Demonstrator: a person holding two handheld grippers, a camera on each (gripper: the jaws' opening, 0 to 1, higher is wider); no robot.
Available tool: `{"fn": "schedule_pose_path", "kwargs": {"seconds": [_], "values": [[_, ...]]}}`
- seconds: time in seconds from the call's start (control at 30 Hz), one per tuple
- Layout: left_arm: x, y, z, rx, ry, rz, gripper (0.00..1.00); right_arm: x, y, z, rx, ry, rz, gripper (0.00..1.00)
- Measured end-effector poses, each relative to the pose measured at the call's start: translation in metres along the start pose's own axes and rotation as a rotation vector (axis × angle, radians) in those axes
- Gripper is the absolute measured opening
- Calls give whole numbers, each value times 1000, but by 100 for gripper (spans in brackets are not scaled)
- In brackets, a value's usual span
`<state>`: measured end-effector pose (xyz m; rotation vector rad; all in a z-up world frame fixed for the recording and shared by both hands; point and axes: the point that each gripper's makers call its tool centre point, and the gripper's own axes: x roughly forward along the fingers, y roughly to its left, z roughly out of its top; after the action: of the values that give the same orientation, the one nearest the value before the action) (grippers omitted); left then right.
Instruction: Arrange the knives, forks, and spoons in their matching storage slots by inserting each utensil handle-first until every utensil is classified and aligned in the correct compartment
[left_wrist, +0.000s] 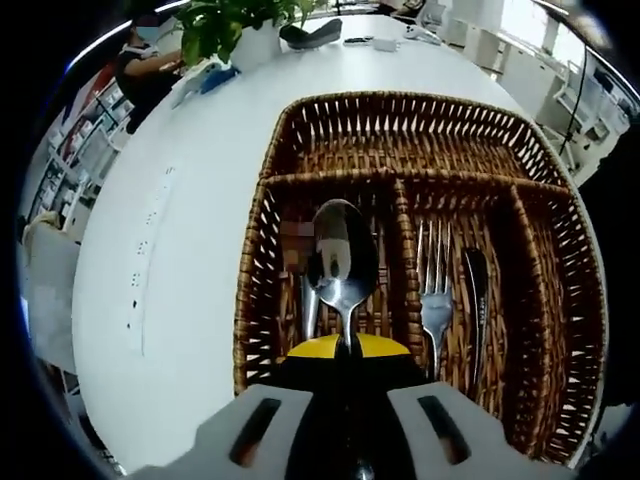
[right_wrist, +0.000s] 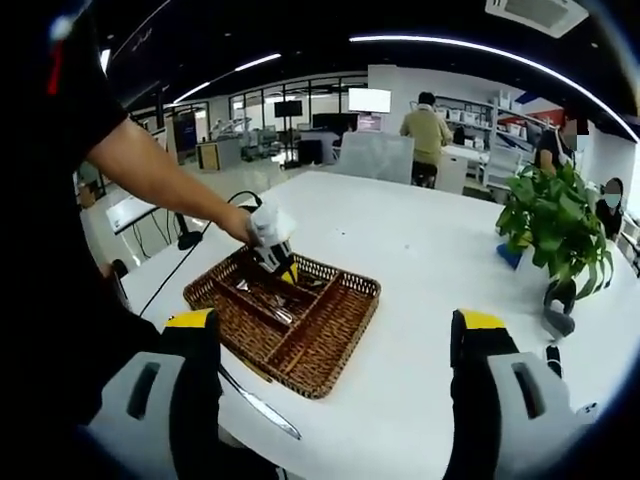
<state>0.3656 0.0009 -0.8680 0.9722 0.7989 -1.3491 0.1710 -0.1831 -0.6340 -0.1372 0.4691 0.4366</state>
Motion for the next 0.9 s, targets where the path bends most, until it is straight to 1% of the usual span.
{"fn": "schedule_pose_path", "kwargs": {"seconds": [0.03, 0.07, 0.1, 0.13, 0.17, 0.2, 0.23, 0.3, 0.33, 0.37, 0.4, 0.43, 0.47, 0.5, 0.53, 0.57, 0.6, 0.63, 0.67, 0.7, 0.73, 0.8, 0.83, 0.9], "values": [[-1, 0, 1, 10, 1, 9, 4, 0, 1, 1, -1, -3, 2, 99], [-4, 9, 5, 60, -21, 61, 9, 1, 1, 1, -1, -2, 5, 99], [-7, 13, 8, 65, -46, 96, 15, 1, 2, 1, -3, -2, 8, 99], [-14, 16, 19, 72, -113, 110, 20, 1, 3, 2, -5, -4, 12, 99], [-19, 18, 22, 46, -130, 114, 25, 2, 4, 3, -6, -9, 19, 99], [-22, 20, 22, 30, -130, 117, 25, 3, 6, 5, -6, -17, 30, 99], [-31, 22, 22, -36, -143, 112, 26, 4, 6, 6, -10, -17, 35, 99], [-44, 23, 26, -48, -188, 108, 29, 7, 6, 8, -26, -18, 38, 99], [-49, 25, 28, -63, -212, 121, 34, 10, 6, 10, -31, -22, 44, 100], [-55, 27, 27, -66, -218, 136, 42, 11, 7, 13, -33, -27, 51, 100], [-61, 29, 29, -86, -243, 147, 48, 13, 9, 17, -33, -41, 62, 100], [-71, 27, 36, -107, -300, 140, 53, 14, 10, 21, -28, -53, 73, 100], [-78, 29, 40, -120, -336, 150, 60, 15, 12, 23, -21, -60, 82, 100], [-89, 36, 38, -127, -341, 203, 67, 18, 15, 24, -23, -58, 100, 100], [-97, 40, 38, -141, -356, 224, 75, 21, 16, 24, -40, -51, 102, 100], [-104, 42, 40, -159, -384, 237, 87, 23, 16, 24, -56, -46, 102, 100], [-118, 47, 44, -168, -436, 271, 95, 25, 16, 24, -60, -43, 101, 100], [-131, 50, 45, -181, -471, 308, 100, 26, 14, 30, -82, -60, 84, 100], [-141, 49, 45, -207, -495, 310, 100, 27, 13, 36, -99, -85, 73, 100], [-153, 47, 47, -251, -546, 304, 100, 28, 13, 43, -111, -111, 74, 100], [-160, 47, 43, -277, -550, 309, 100, 29, 15, 45, -116, -119, 80, 100], [-174, 48, 36, -309, -561, 350, 100, 32, 17, 45, -118, -111, 105, 100], [-183, 43, 34, -335, -581, 351, 100, 36, 19, 43, -114, -98, 125, 100], [-193, 35, 23, -340, -569, 361, 100, 39, 19, 42, -125, -89, 126, 100]]}}
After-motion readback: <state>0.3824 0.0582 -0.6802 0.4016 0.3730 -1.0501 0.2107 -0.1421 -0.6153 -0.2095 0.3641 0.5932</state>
